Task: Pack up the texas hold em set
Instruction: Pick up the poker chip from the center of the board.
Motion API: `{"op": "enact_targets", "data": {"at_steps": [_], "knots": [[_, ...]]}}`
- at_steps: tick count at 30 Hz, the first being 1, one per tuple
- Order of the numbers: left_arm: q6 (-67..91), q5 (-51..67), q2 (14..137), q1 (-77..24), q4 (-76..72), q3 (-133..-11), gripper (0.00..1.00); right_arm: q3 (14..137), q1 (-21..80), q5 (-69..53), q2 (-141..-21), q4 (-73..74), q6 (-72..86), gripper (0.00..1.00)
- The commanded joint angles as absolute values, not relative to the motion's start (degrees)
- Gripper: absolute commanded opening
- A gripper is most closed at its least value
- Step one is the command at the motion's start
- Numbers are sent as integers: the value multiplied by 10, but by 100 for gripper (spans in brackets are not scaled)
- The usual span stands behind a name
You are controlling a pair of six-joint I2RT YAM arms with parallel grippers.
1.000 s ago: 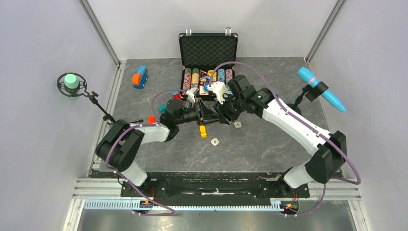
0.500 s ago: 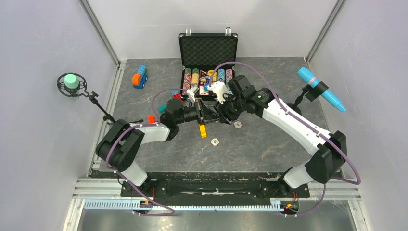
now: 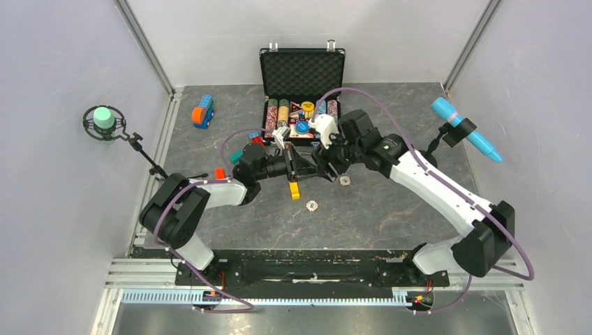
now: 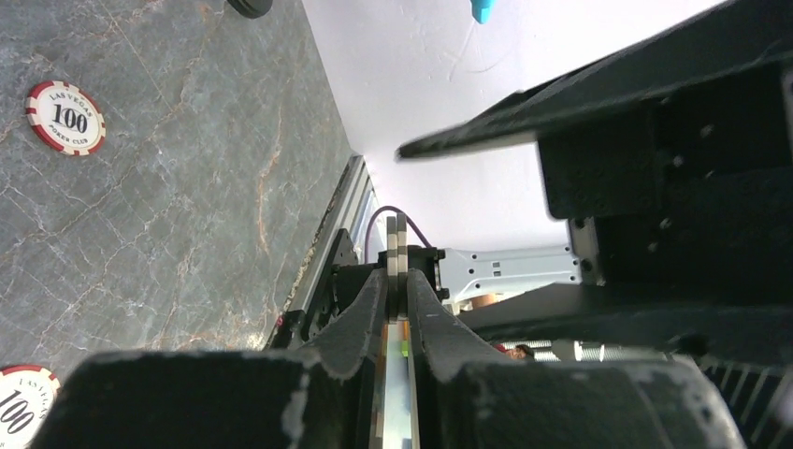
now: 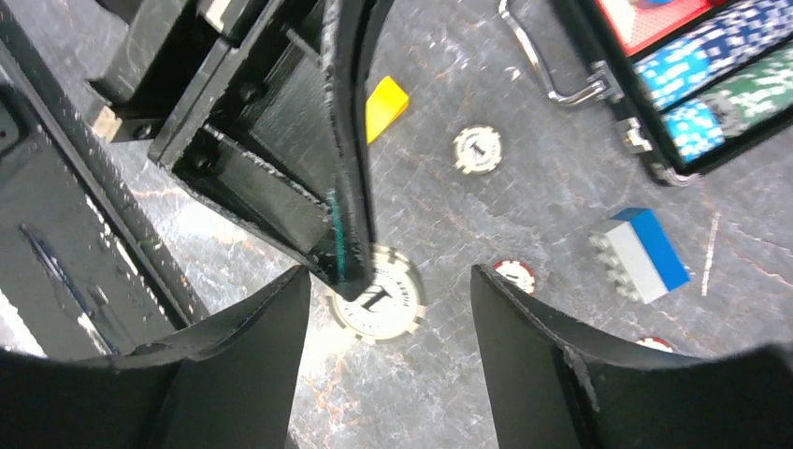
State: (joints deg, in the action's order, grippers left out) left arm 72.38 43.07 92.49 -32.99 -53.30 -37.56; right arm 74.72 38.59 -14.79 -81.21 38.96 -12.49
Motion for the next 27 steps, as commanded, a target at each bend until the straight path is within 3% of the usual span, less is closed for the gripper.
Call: {"op": "enact_targets", "data": {"at_steps": [1, 7, 12, 18, 27], "knots": [[710, 450, 915, -334, -539, -386, 2, 730, 352, -147, -755, 284, -74, 66], [668, 440, 884, -330, -501, -387, 2, 640, 236, -189, -693, 171, 58, 62], [642, 439, 858, -327, -497, -387, 2, 566, 173, -350, -678, 81, 146, 57], [625, 437, 845, -322, -496, -391, 2, 524, 156, -468, -688, 5, 219, 56], [632, 445, 842, -320, -516, -403, 2, 507, 156, -540, -723, -37, 247, 52]]}}
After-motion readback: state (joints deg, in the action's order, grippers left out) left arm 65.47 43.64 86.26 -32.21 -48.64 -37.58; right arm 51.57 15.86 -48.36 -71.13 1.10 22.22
